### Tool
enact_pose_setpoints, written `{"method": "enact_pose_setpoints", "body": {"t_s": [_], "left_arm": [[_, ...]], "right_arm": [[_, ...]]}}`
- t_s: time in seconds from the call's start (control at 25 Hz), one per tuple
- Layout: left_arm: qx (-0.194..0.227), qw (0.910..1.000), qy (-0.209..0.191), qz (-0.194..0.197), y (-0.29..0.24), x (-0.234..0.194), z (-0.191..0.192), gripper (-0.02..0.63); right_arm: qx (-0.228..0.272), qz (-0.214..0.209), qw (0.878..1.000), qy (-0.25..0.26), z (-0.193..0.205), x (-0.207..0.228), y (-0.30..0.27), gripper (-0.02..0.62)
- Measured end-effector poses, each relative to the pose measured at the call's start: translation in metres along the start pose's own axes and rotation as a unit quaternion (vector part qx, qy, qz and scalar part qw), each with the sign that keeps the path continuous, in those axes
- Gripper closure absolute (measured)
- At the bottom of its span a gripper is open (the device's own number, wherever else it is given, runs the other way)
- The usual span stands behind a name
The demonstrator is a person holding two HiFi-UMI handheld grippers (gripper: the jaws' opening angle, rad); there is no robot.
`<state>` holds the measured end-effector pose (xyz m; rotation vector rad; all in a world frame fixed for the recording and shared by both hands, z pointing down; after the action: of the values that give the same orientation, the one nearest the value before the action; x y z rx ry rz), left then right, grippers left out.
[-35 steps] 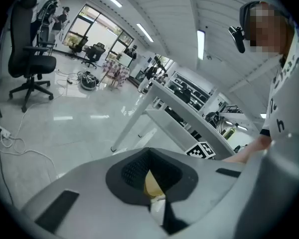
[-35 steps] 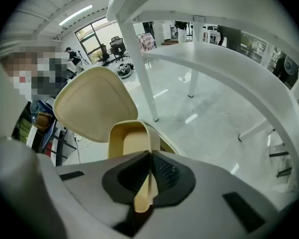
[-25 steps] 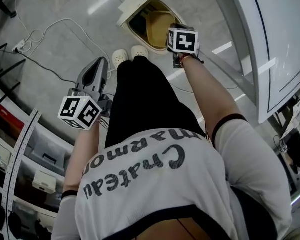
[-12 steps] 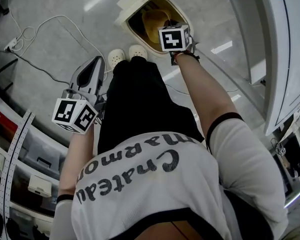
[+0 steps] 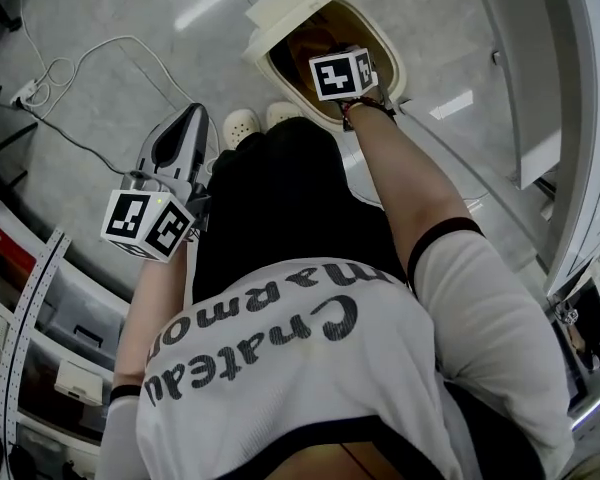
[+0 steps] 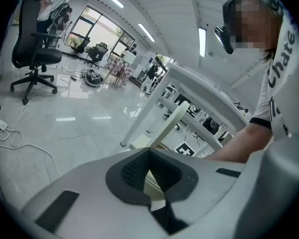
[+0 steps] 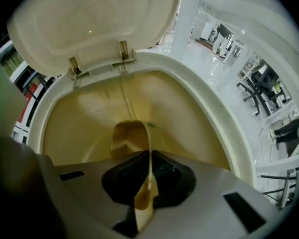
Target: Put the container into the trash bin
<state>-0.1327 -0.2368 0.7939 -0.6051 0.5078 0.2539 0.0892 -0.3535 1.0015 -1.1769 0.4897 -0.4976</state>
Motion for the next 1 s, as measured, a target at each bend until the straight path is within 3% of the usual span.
{"method": "enact_pose_setpoints", "body": {"t_s": [0.28, 0.72, 1.0], "left_arm": [[0.020, 0.9997, -0.012, -0.008, -0.009, -0.021, -0.001, 0.583], [-0.003, 0.9999, -0.012, -0.003, -0.016, -0.041, 0.023, 0.583], [-0.002, 0.9998, -0.019, -0.001, -0.011, -0.046, 0.020, 0.583]], "right_arm": [[-0.008, 0.005, 1.000, 0.003, 0.009, -0.006, -0.031, 0.558], [-0.014, 0.000, 0.999, -0.045, 0.011, -0.011, -0.069, 0.558], [-0.018, 0.022, 0.996, -0.079, 0.014, -0.004, -0.075, 0.557]]}}
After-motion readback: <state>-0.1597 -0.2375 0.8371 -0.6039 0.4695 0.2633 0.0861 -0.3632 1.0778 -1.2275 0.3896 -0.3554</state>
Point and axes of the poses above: the fingertips, and each gripper's own axes: y backward along the fingers, x to its right, z out of its underside, the point moved 2 cm from there along y, backward along the fingers, and after that the axes turned 5 degrees about x, right-handed, at the moved point
